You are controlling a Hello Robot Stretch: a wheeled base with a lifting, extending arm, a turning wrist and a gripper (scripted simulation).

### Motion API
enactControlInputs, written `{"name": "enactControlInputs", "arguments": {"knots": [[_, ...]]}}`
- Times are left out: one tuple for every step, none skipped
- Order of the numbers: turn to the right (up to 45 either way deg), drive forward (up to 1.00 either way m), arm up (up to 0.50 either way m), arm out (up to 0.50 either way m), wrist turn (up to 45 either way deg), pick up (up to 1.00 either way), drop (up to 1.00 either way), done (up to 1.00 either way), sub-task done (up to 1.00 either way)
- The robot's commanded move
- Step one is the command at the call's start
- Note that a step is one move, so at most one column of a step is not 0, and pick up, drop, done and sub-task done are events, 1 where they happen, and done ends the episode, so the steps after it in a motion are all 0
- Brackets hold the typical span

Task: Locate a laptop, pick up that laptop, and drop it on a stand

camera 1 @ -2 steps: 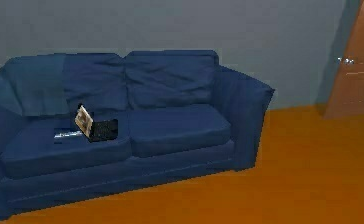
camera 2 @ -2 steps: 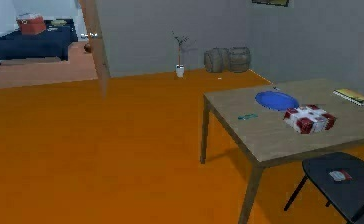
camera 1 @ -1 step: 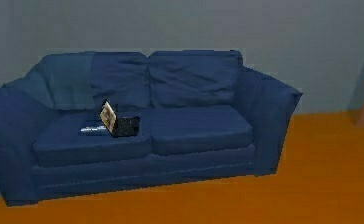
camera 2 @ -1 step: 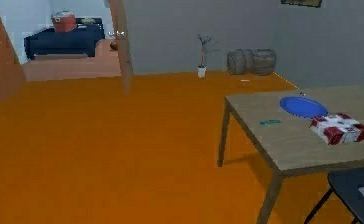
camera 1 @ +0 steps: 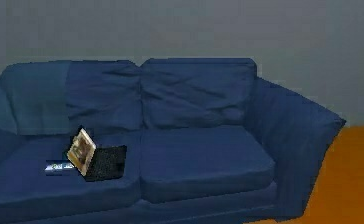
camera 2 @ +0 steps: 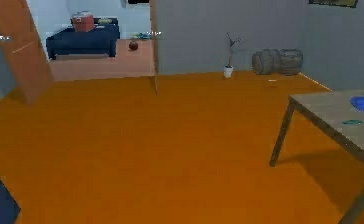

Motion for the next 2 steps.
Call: {"name": "enactControlInputs", "arguments": {"knots": [[-45.0,0.00,0.00,0.00,0.0,0.00,0.00,0.00,0.00],[-12.0,0.00,0.00,0.00,0.0,0.00,0.00,0.00,0.00]]}}
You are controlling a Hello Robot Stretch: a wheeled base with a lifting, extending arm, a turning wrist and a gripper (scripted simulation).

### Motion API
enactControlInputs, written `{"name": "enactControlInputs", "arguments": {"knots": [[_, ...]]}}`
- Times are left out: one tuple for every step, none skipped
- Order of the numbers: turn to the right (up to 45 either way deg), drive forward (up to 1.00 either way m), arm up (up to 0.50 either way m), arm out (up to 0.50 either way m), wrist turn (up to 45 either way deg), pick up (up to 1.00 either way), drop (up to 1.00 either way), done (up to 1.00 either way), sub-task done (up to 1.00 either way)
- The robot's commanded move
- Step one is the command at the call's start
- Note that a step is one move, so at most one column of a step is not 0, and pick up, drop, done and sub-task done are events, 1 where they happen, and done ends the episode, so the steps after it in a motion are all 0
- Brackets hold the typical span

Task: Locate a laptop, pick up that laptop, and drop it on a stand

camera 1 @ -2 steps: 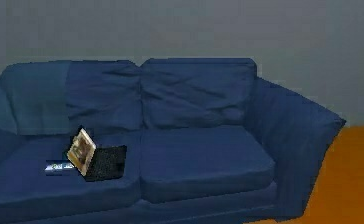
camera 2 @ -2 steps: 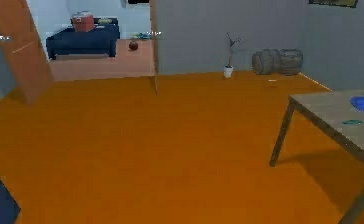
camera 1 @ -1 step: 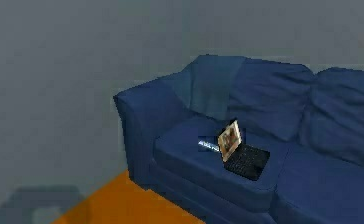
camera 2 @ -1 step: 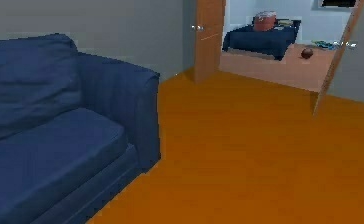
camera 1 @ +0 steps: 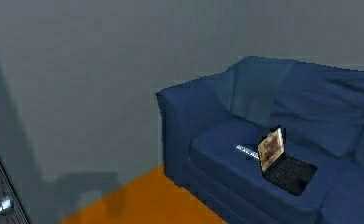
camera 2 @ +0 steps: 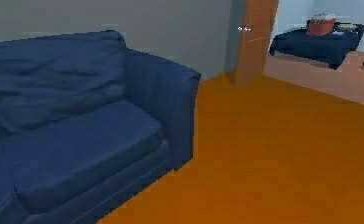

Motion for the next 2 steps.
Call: {"name": "enactControlInputs", "arguments": {"knots": [[0.0,0.45,0.00,0.00,0.0,0.00,0.00,0.00,0.00],[-39.0,0.00,0.00,0.00,0.0,0.00,0.00,0.00,0.00]]}}
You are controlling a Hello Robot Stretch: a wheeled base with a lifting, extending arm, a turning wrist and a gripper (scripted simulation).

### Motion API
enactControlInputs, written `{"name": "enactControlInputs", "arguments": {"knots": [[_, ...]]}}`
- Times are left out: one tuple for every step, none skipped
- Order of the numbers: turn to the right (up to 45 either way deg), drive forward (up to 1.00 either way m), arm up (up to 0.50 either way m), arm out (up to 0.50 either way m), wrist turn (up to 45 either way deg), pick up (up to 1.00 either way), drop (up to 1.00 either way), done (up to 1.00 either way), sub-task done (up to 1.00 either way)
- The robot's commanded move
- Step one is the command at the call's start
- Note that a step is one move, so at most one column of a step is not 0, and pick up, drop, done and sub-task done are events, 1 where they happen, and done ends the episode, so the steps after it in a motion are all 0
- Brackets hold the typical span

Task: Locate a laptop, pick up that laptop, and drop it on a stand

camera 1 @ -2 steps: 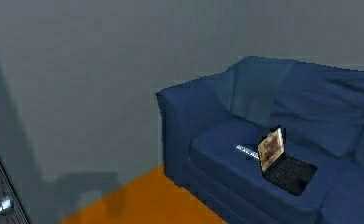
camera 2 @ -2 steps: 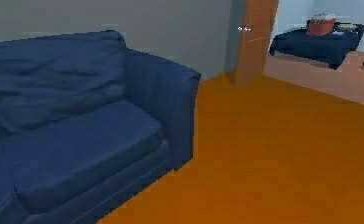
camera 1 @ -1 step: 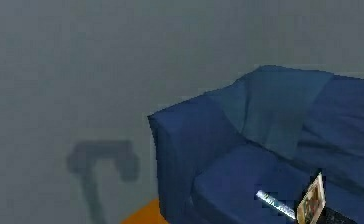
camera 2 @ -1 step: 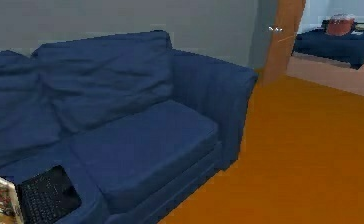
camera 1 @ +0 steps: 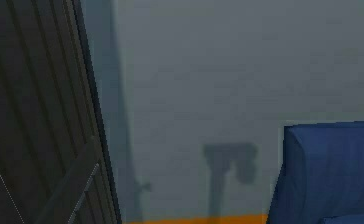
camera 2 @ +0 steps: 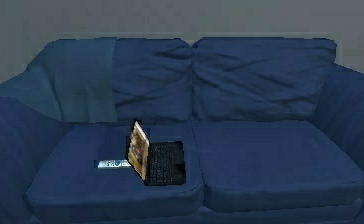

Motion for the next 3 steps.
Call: {"name": "enactControlInputs", "arguments": {"knots": [[0.0,0.00,0.50,0.00,0.0,0.00,0.00,0.00,0.00],[0.0,0.00,0.16,0.00,0.0,0.00,0.00,0.00,0.00],[0.0,0.00,0.00,0.42,0.0,0.00,0.00,0.00,0.00]]}}
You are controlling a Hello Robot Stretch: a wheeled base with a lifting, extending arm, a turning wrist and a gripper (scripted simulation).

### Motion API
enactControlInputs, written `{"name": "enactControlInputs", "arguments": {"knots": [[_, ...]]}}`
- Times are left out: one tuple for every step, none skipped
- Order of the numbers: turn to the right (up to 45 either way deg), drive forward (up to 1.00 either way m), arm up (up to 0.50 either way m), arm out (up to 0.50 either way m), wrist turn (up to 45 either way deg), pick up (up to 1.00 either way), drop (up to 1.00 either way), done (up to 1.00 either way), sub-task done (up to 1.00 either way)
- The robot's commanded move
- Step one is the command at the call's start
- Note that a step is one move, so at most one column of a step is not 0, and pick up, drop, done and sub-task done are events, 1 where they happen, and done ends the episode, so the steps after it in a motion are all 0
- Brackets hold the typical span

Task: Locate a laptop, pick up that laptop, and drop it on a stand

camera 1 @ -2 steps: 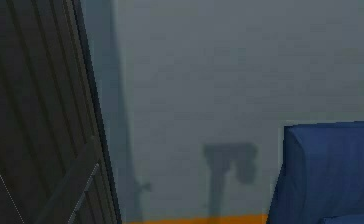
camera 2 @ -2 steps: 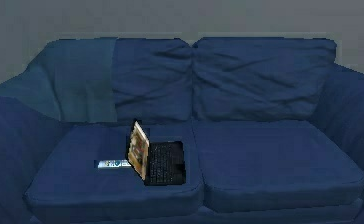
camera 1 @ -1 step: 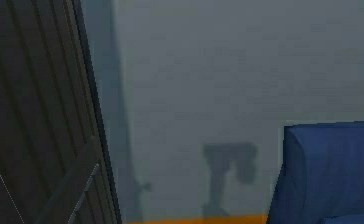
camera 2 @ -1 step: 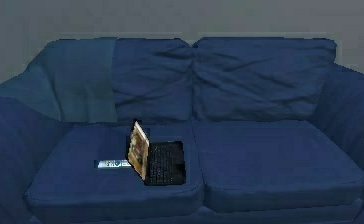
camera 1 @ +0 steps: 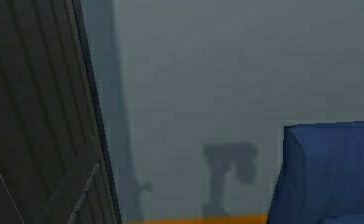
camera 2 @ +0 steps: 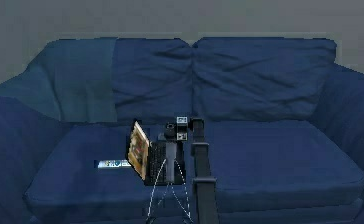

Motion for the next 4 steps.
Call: {"name": "enactControlInputs", "arguments": {"knots": [[0.0,0.00,0.00,0.00,45.0,0.00,0.00,0.00,0.00],[0.0,0.00,0.00,0.00,45.0,0.00,0.00,0.00,0.00],[0.0,0.00,0.00,0.00,45.0,0.00,0.00,0.00,0.00],[0.0,0.00,0.00,0.00,21.0,0.00,0.00,0.00,0.00]]}}
